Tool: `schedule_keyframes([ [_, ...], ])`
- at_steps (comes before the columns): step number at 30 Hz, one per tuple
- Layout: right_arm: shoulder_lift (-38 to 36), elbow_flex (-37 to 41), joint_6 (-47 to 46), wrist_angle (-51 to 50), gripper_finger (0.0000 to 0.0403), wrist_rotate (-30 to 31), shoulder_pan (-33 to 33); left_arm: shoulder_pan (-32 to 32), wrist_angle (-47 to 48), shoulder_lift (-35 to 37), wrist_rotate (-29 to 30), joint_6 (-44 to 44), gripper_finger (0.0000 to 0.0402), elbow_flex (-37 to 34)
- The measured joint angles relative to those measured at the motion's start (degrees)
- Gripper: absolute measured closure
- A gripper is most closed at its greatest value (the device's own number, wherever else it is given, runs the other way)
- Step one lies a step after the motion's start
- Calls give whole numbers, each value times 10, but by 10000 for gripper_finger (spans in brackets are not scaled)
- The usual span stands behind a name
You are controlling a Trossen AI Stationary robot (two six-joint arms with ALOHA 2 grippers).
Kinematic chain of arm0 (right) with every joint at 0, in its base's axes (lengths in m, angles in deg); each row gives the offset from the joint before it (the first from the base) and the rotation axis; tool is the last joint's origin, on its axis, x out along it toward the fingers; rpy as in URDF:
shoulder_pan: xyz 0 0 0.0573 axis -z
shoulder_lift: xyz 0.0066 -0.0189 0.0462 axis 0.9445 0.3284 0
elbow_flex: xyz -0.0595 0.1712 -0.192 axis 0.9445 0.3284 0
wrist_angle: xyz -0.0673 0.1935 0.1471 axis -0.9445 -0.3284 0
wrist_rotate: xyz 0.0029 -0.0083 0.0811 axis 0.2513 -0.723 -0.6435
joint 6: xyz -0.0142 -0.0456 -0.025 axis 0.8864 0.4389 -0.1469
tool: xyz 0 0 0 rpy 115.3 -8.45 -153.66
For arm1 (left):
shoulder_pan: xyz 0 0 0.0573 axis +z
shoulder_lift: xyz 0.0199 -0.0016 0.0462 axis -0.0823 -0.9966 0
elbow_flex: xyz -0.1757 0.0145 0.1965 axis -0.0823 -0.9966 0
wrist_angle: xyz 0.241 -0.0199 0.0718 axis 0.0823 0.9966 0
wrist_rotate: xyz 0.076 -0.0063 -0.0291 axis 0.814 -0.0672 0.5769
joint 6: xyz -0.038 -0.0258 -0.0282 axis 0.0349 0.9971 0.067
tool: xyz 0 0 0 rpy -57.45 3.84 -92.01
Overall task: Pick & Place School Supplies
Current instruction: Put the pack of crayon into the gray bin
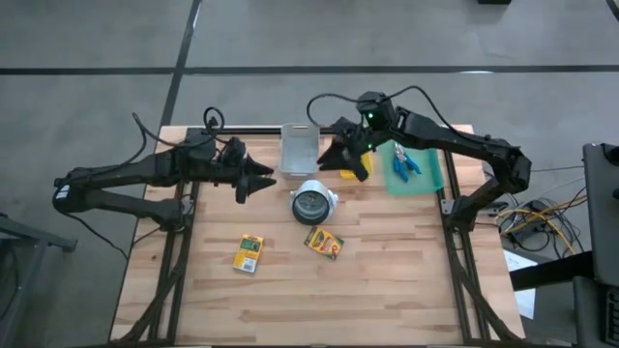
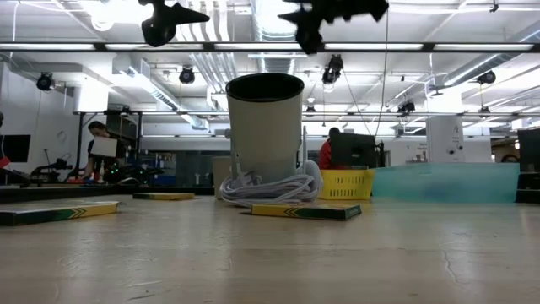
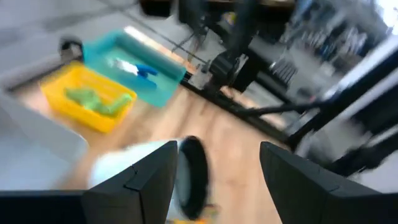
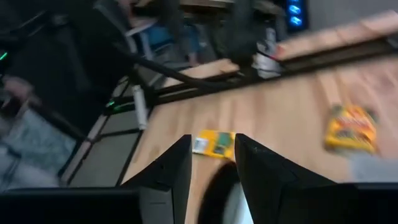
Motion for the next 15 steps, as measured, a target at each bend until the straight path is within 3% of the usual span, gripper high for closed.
schedule_keyframes([
  [2, 0, -13, 32, -1, 290, 0, -25, 0, -7, 0, 0, 63, 168, 0],
  [6, 0, -32, 106, -1, 295, 10, -74, 0, -19, 0, 17, 110, 168, 0],
  [15, 2, -35, 85, 74, 309, 185, -185, -1, 65, 6, -29, 75, 168, 0],
])
